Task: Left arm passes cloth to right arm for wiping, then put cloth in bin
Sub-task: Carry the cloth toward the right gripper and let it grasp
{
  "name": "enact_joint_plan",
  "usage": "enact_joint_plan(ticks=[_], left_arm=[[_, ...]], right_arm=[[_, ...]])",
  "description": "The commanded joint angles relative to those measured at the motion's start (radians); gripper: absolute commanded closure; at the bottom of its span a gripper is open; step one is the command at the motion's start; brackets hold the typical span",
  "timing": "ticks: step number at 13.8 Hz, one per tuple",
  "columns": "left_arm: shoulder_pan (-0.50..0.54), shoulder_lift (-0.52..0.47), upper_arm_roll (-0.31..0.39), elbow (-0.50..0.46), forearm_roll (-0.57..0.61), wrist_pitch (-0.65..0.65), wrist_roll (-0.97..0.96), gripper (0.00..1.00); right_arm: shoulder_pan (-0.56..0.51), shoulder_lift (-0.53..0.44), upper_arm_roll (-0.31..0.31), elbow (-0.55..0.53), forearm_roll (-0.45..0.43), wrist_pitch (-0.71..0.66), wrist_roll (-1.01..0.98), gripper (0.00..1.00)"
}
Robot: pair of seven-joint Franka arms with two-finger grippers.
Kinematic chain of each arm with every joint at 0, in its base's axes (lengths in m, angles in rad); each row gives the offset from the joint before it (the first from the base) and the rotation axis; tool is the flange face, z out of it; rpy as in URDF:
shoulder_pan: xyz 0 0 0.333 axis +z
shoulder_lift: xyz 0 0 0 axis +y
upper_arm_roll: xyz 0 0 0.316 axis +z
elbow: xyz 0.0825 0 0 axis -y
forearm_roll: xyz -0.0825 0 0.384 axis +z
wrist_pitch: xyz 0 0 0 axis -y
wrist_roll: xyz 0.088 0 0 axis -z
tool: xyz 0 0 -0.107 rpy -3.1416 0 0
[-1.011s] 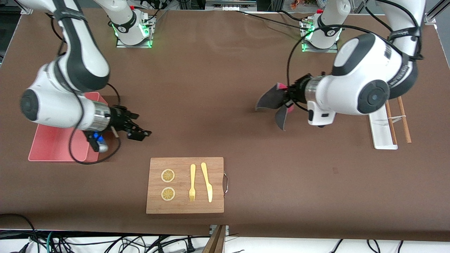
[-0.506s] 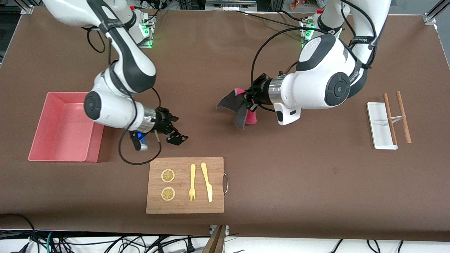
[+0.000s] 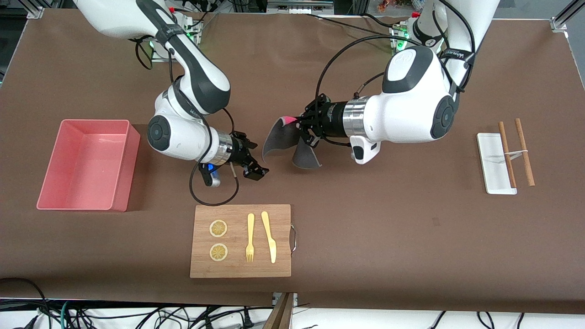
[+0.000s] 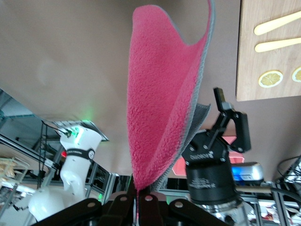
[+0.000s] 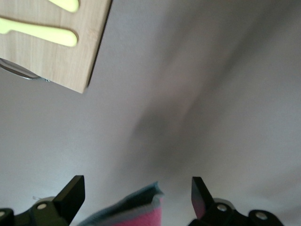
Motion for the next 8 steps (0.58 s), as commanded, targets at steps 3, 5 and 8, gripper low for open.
enact_joint_plan(ticks=[3, 5, 8], left_arm=[[-0.01, 0.022, 0.006, 0.035, -0.04, 0.015, -0.026, 1.0], [-0.009, 0.021, 0.006, 0.035, -0.04, 0.015, -0.026, 1.0], [-0.007, 0.021, 0.006, 0.037, -0.04, 0.015, -0.026, 1.0]], right_arm=[[-0.005, -0.007, 0.049, 0.004, 0.016, 0.001, 0.045, 0.0], [-0.005, -0.01, 0.066, -0.001, 0.016, -0.038, 0.042, 0.54], [-0.009, -0.011, 0.066, 0.004, 0.016, -0.122, 0.034, 0.98]])
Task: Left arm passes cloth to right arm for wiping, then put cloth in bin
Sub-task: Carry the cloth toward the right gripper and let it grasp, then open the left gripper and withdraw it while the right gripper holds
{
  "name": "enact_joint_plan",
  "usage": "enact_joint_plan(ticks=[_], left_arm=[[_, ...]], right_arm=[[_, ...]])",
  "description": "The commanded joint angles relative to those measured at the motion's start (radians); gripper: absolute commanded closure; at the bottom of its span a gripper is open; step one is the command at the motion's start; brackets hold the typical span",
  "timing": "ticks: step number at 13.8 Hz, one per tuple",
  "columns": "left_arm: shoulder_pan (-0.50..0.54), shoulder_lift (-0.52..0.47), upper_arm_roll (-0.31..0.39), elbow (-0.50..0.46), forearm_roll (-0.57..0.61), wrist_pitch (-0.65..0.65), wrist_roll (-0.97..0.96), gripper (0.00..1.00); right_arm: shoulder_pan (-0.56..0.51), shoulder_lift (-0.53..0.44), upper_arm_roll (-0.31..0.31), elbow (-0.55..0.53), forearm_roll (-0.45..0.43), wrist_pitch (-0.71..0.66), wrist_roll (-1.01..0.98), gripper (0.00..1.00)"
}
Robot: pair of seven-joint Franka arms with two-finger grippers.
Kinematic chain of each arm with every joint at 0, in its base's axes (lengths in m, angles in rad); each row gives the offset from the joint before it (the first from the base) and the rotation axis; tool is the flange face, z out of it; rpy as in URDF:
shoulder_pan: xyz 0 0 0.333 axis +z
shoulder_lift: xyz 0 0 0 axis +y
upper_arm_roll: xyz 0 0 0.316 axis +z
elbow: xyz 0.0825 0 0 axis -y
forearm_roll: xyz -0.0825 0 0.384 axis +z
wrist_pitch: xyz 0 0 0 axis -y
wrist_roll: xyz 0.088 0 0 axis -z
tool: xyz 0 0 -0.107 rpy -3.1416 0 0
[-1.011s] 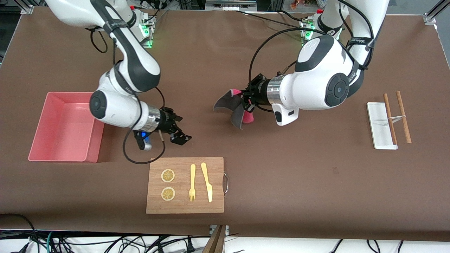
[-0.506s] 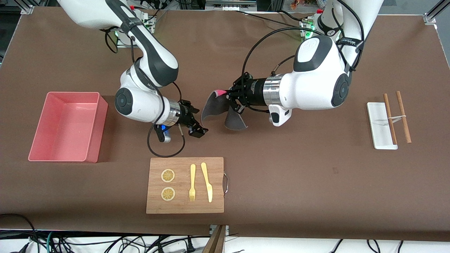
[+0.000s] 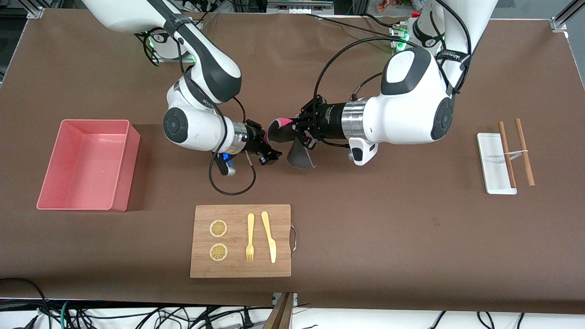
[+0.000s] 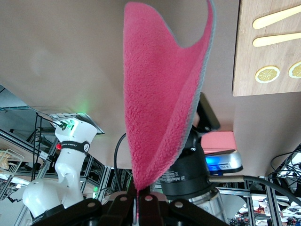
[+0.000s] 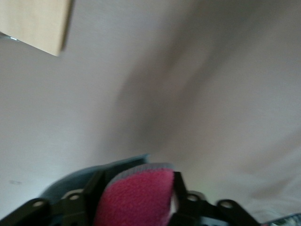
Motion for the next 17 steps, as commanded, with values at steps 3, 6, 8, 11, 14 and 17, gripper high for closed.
enact_joint_plan(ticks=[3, 6, 8, 11, 14, 17], left_arm=[[-0.001, 0.015, 0.005, 0.034, -0.022, -0.002, -0.021, 1.0], [0.001, 0.015, 0.005, 0.034, -0.02, -0.002, -0.021, 1.0], [0.002, 0.014, 0.005, 0.034, -0.02, -0.004, -0.021, 1.0], [0.004, 0.012, 0.007, 0.034, -0.015, -0.005, -0.018, 0.34], [0.013, 0.011, 0.011, 0.034, -0.006, -0.01, -0.014, 0.0], [0.04, 0.005, 0.013, 0.034, -0.003, -0.021, -0.012, 0.0]], right_arm=[[-0.008, -0.009, 0.007, 0.004, 0.016, -0.044, -0.001, 1.0], [-0.01, -0.011, 0.007, 0.005, 0.016, -0.044, -0.002, 1.0], [-0.01, -0.011, 0.007, 0.005, 0.016, -0.044, -0.002, 1.0], [-0.013, -0.014, 0.006, 0.005, 0.015, -0.046, -0.007, 1.0], [-0.017, -0.023, 0.006, 0.005, 0.015, -0.058, -0.014, 1.0], [-0.017, -0.02, 0.003, 0.002, 0.013, -0.115, -0.056, 1.0]])
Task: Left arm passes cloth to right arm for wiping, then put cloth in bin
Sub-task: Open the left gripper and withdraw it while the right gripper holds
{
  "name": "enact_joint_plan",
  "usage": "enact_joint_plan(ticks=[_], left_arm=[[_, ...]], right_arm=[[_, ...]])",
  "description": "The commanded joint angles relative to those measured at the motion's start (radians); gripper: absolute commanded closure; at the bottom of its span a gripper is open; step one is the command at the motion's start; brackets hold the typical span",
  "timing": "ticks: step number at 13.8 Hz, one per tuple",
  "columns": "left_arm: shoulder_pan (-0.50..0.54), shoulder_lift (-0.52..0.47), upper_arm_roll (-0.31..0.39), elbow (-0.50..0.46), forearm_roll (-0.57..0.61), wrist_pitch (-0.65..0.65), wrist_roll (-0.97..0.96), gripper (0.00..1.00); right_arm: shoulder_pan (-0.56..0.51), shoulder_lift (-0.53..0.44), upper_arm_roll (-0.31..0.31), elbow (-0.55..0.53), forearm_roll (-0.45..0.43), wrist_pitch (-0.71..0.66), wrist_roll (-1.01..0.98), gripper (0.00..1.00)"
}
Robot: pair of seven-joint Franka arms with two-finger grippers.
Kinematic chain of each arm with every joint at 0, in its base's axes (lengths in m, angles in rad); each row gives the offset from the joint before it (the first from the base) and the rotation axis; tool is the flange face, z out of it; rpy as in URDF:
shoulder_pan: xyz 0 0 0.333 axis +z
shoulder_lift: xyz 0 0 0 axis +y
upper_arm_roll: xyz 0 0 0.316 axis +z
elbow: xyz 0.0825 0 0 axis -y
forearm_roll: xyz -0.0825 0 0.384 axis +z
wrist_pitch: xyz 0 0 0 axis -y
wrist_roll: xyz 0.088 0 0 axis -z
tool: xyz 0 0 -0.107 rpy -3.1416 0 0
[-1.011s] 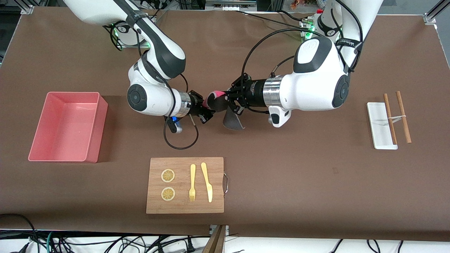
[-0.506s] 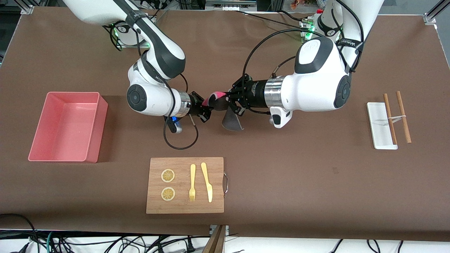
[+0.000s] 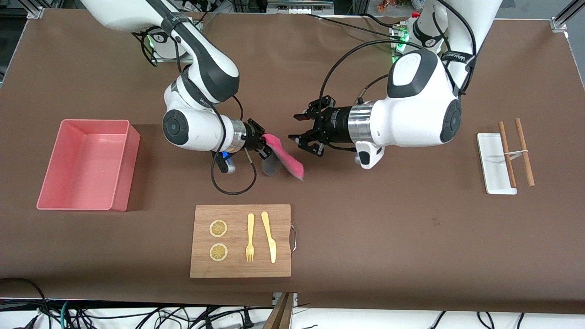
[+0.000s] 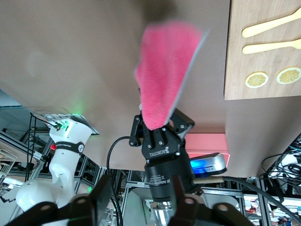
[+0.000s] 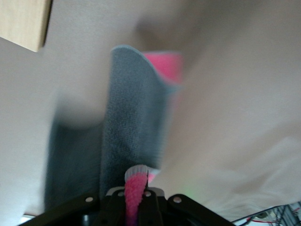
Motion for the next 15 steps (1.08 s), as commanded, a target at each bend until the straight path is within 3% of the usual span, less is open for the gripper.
enact_joint_plan(ticks=[1, 3, 6, 8, 10, 15], left_arm=[[0.033, 0.004, 0.002, 0.031, -0.002, -0.042, -0.008, 0.0], [0.073, 0.001, 0.001, 0.034, 0.007, -0.085, 0.006, 0.0], [0.099, -0.032, 0.001, 0.034, 0.13, -0.162, 0.087, 0.0], [0.13, -0.046, 0.002, 0.034, 0.197, -0.222, 0.154, 0.0], [0.164, -0.055, 0.002, 0.034, 0.254, -0.274, 0.249, 0.0], [0.246, -0.055, 0.002, 0.033, 0.454, -0.389, 0.558, 0.0]], right_arm=[[-0.009, -0.011, 0.003, -0.01, 0.013, -0.087, -0.059, 1.0], [-0.009, 0.006, 0.003, -0.021, 0.008, -0.15, -0.118, 1.0], [-0.009, 0.017, -0.005, -0.1, -0.014, -0.155, -0.204, 1.0], [-0.009, 0.026, -0.046, -0.139, -0.073, -0.155, -0.276, 1.0], [-0.009, 0.034, -0.112, -0.163, -0.114, -0.156, -0.39, 1.0], [-0.009, 0.035, -0.348, -0.165, -0.13, -0.225, -0.771, 1.0]])
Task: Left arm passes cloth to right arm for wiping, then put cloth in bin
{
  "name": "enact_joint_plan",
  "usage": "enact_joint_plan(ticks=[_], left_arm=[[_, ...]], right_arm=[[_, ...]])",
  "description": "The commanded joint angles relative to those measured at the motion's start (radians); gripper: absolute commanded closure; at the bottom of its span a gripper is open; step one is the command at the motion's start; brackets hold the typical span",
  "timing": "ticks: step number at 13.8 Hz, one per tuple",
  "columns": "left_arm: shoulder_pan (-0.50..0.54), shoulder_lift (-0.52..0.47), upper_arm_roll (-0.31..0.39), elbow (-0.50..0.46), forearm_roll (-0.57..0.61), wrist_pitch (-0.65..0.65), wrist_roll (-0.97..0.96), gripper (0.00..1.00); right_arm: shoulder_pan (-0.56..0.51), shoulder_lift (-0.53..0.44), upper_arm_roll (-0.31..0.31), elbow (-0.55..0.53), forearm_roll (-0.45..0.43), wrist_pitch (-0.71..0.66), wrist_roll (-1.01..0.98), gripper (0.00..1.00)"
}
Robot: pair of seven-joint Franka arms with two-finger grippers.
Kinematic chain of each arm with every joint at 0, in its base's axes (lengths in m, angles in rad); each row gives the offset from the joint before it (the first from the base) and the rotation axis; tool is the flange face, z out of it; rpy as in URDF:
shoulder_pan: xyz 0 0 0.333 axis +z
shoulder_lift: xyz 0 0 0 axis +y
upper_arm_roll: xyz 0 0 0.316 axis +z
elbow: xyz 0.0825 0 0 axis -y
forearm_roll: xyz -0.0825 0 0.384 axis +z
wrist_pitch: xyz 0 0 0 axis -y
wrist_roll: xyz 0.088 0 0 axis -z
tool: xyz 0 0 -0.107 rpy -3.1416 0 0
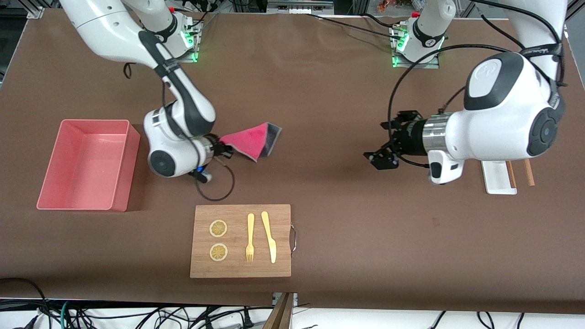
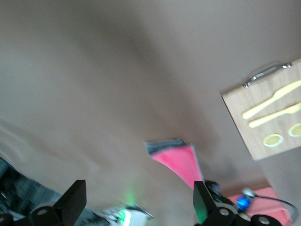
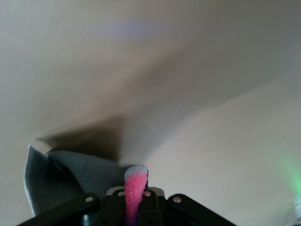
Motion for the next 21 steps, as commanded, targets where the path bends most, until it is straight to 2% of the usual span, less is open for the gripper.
enact_joint_plan(ticks=[1, 4, 7, 10, 12, 14, 15, 17, 19, 21], left_arm=[[0.047, -0.01, -0.005, 0.001, 0.11, -0.061, 0.185, 0.0], [0.087, -0.015, -0.003, 0.001, 0.241, -0.136, 0.423, 0.0], [0.11, -0.045, -0.003, -0.006, 0.38, -0.152, 0.671, 0.0], [0.092, -0.093, 0.026, -0.019, 0.485, -0.16, 0.868, 0.0], [0.092, -0.122, 0.059, -0.019, 0.488, -0.169, 0.985, 0.0], [0.09, -0.151, 0.104, -0.025, 0.488, -0.163, 1.116, 0.0], [0.076, -0.183, 0.131, -0.06, 0.488, -0.148, 1.173, 0.0], [0.036, -0.284, 0.197, -0.193, 0.487, -0.042, 1.265, 0.0], [0.029, -0.395, 0.207, -0.356, 0.485, 0.12, 1.354, 0.0], [0.027, -0.453, 0.207, -0.429, 0.474, 0.176, 1.413, 0.0]], right_arm=[[-0.002, -0.017, -0.111, -0.007, -0.019, -0.055, -0.188, 1.0], [-0.002, -0.023, -0.204, -0.001, -0.112, -0.087, -0.36, 1.0], [-0.005, -0.025, -0.279, 0.017, -0.193, -0.087, -0.534, 1.0], [-0.011, -0.025, -0.299, 0.066, -0.23, -0.087, -0.616, 1.0], [-0.01, -0.023, -0.282, 0.072, -0.244, -0.083, -0.58, 1.0], [-0.006, -0.014, -0.229, 0.071, -0.238, -0.069, -0.471, 1.0], [-0.002, -0.012, -0.197, 0.066, -0.235, -0.046, -0.402, 1.0], [0.001, 0.007, -0.118, 0.057, -0.232, -0.006, -0.244, 1.0], [0.012, 0.029, -0.04, 0.057, -0.23, 0.041, -0.094, 1.0], [0.026, 0.049, 0.026, 0.059, -0.227, 0.106, 0.046, 1.0]])
